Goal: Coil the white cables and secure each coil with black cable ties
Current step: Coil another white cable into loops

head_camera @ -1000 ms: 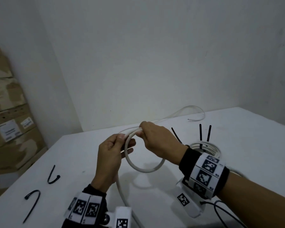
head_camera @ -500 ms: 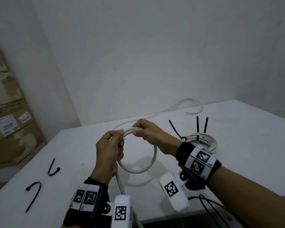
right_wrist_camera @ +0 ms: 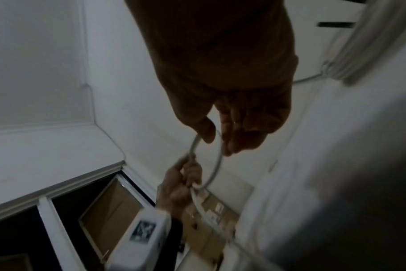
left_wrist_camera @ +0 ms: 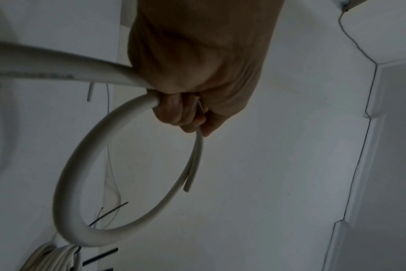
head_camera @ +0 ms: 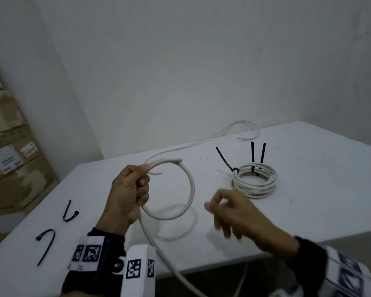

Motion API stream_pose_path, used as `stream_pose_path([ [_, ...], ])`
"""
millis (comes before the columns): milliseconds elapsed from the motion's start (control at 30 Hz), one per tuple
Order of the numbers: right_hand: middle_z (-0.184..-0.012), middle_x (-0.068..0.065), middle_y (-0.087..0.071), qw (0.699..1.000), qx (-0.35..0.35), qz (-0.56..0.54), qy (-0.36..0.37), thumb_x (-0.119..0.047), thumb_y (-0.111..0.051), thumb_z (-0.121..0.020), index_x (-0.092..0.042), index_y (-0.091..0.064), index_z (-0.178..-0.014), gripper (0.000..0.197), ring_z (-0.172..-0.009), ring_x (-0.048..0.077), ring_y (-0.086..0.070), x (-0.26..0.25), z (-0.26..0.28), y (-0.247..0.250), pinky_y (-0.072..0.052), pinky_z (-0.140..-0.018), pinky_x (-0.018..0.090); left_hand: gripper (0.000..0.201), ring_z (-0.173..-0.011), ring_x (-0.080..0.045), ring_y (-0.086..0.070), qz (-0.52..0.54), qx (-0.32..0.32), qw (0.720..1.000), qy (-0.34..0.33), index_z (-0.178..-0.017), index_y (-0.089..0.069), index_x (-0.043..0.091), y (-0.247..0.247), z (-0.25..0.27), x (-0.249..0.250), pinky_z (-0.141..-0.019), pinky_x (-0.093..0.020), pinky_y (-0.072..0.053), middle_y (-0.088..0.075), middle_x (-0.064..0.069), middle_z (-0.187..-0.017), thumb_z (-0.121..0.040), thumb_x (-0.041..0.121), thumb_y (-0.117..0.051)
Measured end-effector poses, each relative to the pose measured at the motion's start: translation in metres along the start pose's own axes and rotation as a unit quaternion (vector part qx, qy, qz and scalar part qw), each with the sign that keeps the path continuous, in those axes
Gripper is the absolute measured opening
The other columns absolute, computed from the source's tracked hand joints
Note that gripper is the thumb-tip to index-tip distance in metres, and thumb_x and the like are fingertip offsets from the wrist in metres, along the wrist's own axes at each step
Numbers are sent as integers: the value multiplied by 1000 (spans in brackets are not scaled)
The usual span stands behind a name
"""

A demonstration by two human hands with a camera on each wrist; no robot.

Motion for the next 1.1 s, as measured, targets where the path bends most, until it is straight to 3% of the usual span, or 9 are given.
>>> stream_pose_path([
  [100,-66,4,-67,985,-126,31,-112,-44,-51,-92,-17,-54,-93,28,-38,17,-53,50,54,-36,-37,-35,19,40,-33,-5,-22,-2,-23,1000,7,-55,-44,21,-13,11,1,-33,-11,-15,-37,3,-49,-92,13,-57],
  [200,-100,10,-71,984,-106,-1,-143,-46,-45,-94,-29,-58,-103,23,-62,20,-65,84,80,-57,-52,-58,29,37,-34,-5,-21,5,-51,998,20,-59,-42,21,-34,30,-1,-33,-12,-15,-36,4,-51,-92,15,-58],
  [267,-87,13,-73,963,-89,-99,-233,-54,-36,-94,-29,-56,-108,35,-55,16,-63,105,95,-69,-50,-50,26,34,-34,-5,-21,5,-77,996,35,-63,-40,21,-49,47,-5,-32,-13,-14,-35,4,-52,-92,17,-57],
  [367,-83,22,-71,859,-51,-368,-352,-60,-36,-92,-18,-53,-111,49,-60,30,-68,127,120,-85,-47,-43,24,31,-34,-4,-21,-13,-119,991,53,-68,-37,22,-70,77,-12,-31,-14,-15,-35,5,-51,-92,18,-56],
  [500,-79,22,-53,691,148,-628,-327,-3,-43,-96,6,-50,-86,15,-67,32,-55,151,146,-76,-50,-33,35,26,-34,-4,-23,-27,-145,987,68,-73,-39,21,-84,113,-20,-32,-14,-14,-36,6,-50,-94,19,-54],
  [600,-74,17,-47,652,238,-659,-290,8,-31,-94,0,-45,-75,24,-67,25,-48,162,169,-52,-49,-32,28,22,-33,-3,-23,-24,-151,984,87,-76,-40,22,-85,132,-28,-30,-14,-14,-35,6,-49,-95,19,-53],
  [700,-67,10,-40,612,296,-690,-246,-6,-29,-101,-8,-43,-80,25,-56,16,-40,173,196,-14,-49,-54,27,24,-31,-2,-23,-23,-154,982,108,-75,-39,22,-81,146,-35,-28,-13,-16,-34,7,-47,-95,20,-52],
  [867,-44,-3,-32,653,332,-676,-77,-2,-35,-74,-19,-31,-64,20,-26,7,-26,146,234,44,-26,-30,14,29,-31,-3,-24,-48,-183,973,132,-70,-39,20,-91,166,-50,-28,-12,-18,-35,6,-47,-95,19,-52],
  [1100,-45,-6,-30,738,378,-554,74,-21,-29,-102,-22,-35,-68,35,-29,5,-21,95,261,74,-23,-29,12,32,-33,-3,-23,-78,-237,961,122,-65,-37,20,-111,172,-57,-30,-11,-17,-33,6,-48,-94,20,-53],
])
Point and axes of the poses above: each hand's wrist, its own z-axis away from the middle knuckle, its own y-axis out of the back of the hand, x = y × z, the point moved 6 cm from there along -z, towards the middle knuckle
